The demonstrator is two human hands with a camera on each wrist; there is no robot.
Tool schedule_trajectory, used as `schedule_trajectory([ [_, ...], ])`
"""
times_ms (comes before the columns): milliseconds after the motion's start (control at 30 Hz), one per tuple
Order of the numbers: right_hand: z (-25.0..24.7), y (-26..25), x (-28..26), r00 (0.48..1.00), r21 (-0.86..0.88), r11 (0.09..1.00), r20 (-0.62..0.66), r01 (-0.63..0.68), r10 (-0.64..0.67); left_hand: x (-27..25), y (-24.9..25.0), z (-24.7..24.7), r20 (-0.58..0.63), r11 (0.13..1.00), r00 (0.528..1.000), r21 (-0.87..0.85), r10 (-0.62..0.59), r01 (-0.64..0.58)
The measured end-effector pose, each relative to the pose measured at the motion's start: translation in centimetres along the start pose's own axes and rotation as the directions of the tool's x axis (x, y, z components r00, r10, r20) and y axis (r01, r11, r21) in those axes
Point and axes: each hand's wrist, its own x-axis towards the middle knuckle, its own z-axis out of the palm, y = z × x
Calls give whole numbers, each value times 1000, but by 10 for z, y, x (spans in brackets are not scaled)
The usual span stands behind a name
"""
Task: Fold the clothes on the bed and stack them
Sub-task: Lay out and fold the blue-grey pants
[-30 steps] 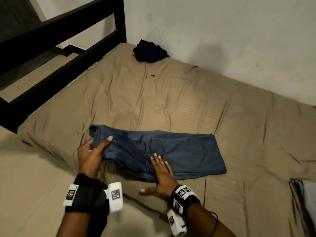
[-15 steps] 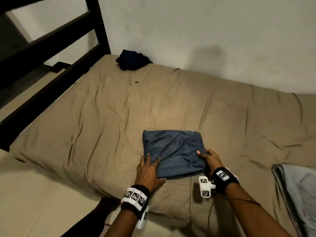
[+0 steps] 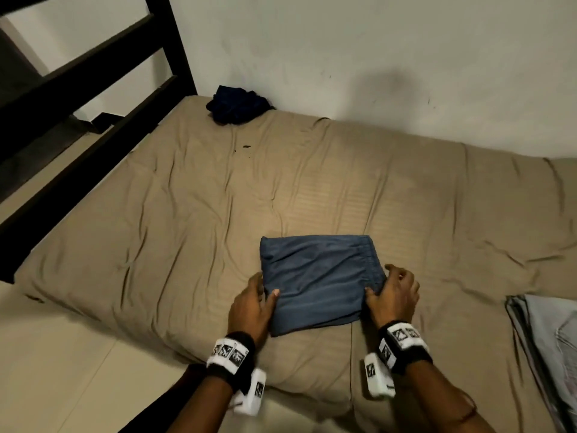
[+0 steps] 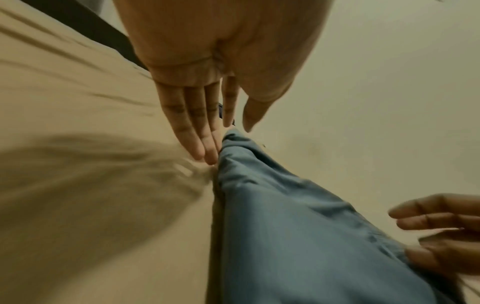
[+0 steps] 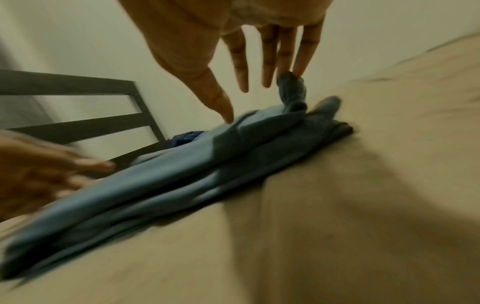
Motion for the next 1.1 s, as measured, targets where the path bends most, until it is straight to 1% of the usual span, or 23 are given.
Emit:
schedule_trajectory([
  [33,2,-12,-17,987,-63,988,-59,143,-147,14,0,-5,-49,1000,999,-24,-15,14],
  [67,7,-25,-37,957,-90,956,-59,280,-285,29,1,-11,-89,999,995,-42,-37,33],
  [100,13,-39,-57,910,-94,907,-26,410,-414,47,-2,-14,-112,997,992,-60,-63,57],
  [133,22,-53,-77,854,-92,850,25,519,-519,65,-4,-18,-102,993,991,-85,-91,82],
  [167,30,-68,-95,792,-94,787,88,610,-604,82,-5,-21,-67,985,991,-136,-116,106],
  [200,39,-81,-111,736,-95,732,157,675,-659,98,-6,-23,-4,967,989,-211,-150,146],
  [233,49,-92,-124,693,-100,691,222,716,-686,112,-9,-22,63,941,981,-278,-181,191],
  [267,57,-101,-131,673,-108,674,283,731,-684,123,-10,-21,125,925,972,-302,-200,229],
  [300,65,-106,-135,668,-122,672,331,731,-667,131,-11,-19,166,927,967,-289,-195,237],
  [333,72,-108,-137,665,-140,667,362,731,-653,137,-12,-17,179,940,967,-256,-182,225],
  [400,81,-109,-136,654,-171,652,417,739,-631,146,-11,-15,177,953,971,-228,-161,200],
  [467,86,-108,-135,648,-193,641,445,743,-618,157,-18,-12,184,937,964,-258,-191,235],
  [533,87,-110,-136,652,-206,647,478,734,-589,167,-24,-8,210,876,942,-358,-262,323],
  [600,88,-115,-137,625,-200,635,539,746,-565,178,-24,-8,226,796,921,-464,-318,389],
  [667,90,-118,-134,594,-165,630,570,759,-567,187,-19,-10,234,737,908,-530,-347,418],
  [700,90,-118,-132,590,-132,647,576,751,-566,192,-16,-10,234,728,906,-540,-353,423],
  [800,85,-114,-122,587,-18,712,581,702,-564,198,-10,-7,235,748,903,-505,-360,430],
  [867,83,-108,-119,596,62,761,582,646,-553,198,-10,-4,268,727,881,-498,-390,473],
  [933,83,-103,-114,597,144,788,576,599,-559,198,-11,-3,310,653,847,-540,-432,530],
  [1000,85,-99,-109,631,202,830,565,520,-532,200,-5,-10,353,545,815,-613,-459,572],
  [1033,84,-99,-108,621,235,841,585,487,-523,201,-1,-16,377,485,804,-651,-460,584],
  [1100,81,-96,-110,619,298,839,571,455,-539,203,6,-29,397,362,800,-738,-449,570],
])
